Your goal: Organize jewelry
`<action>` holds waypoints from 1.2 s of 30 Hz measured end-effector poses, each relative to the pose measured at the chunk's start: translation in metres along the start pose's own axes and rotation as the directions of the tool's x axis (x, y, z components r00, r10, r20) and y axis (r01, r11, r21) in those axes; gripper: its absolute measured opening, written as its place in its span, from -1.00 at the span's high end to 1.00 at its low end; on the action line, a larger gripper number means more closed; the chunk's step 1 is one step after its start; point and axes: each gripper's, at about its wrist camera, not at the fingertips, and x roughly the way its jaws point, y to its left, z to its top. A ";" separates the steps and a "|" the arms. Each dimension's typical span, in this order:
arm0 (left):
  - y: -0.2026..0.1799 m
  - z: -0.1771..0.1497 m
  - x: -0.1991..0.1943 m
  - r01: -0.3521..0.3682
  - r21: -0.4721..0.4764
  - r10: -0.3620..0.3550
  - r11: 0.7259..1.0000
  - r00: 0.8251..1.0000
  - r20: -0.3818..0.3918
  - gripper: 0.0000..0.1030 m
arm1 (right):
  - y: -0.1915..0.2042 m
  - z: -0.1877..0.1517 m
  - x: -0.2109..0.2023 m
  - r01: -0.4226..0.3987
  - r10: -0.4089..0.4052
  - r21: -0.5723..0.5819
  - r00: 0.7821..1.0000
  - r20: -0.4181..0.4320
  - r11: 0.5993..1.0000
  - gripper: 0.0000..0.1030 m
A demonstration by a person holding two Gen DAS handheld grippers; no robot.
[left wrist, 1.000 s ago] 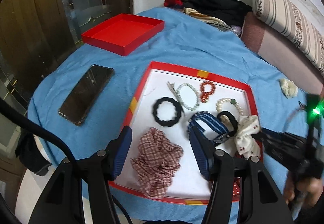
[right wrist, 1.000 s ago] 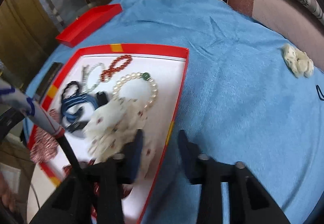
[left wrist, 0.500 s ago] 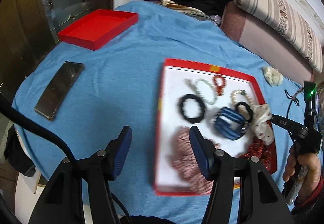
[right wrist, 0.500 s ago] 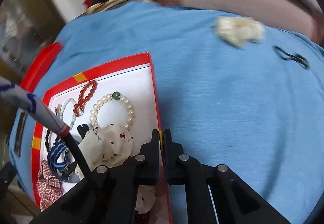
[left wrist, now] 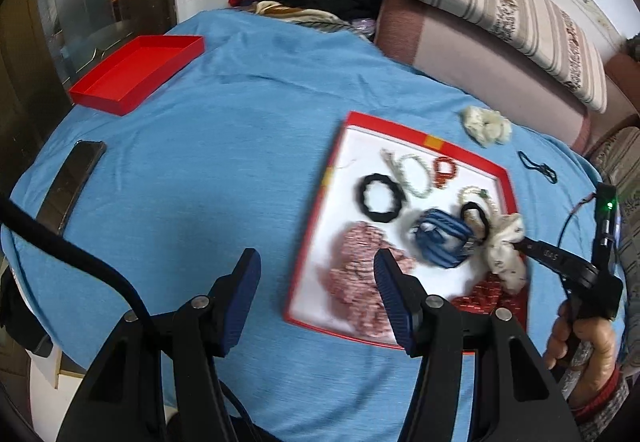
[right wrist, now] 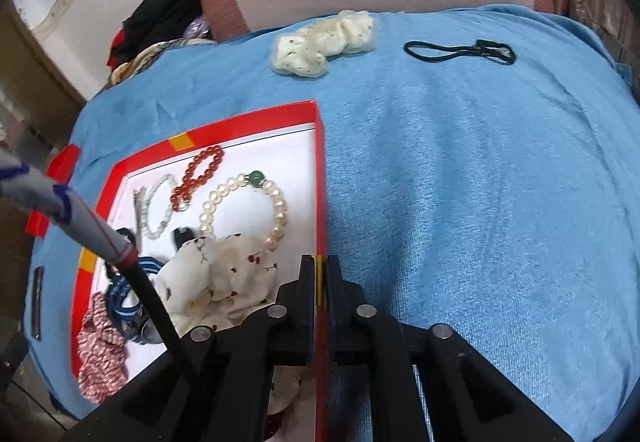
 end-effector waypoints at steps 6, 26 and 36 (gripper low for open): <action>-0.029 -0.012 -0.017 -0.020 0.017 0.019 1.000 0.999 0.035 -0.27 | -0.010 -0.003 -0.028 0.025 -0.018 -0.092 0.997 0.072 0.995 0.33; -0.064 -0.041 -0.064 -0.168 0.042 0.160 0.985 0.976 0.151 -0.46 | -0.005 -0.070 -0.101 0.095 -0.051 -0.294 0.987 0.155 0.951 -0.11; -0.076 -0.050 -0.079 -0.244 0.047 0.229 0.969 0.949 0.215 -0.69 | 0.000 -0.090 -0.121 0.127 -0.065 -0.323 0.979 0.195 0.938 -0.23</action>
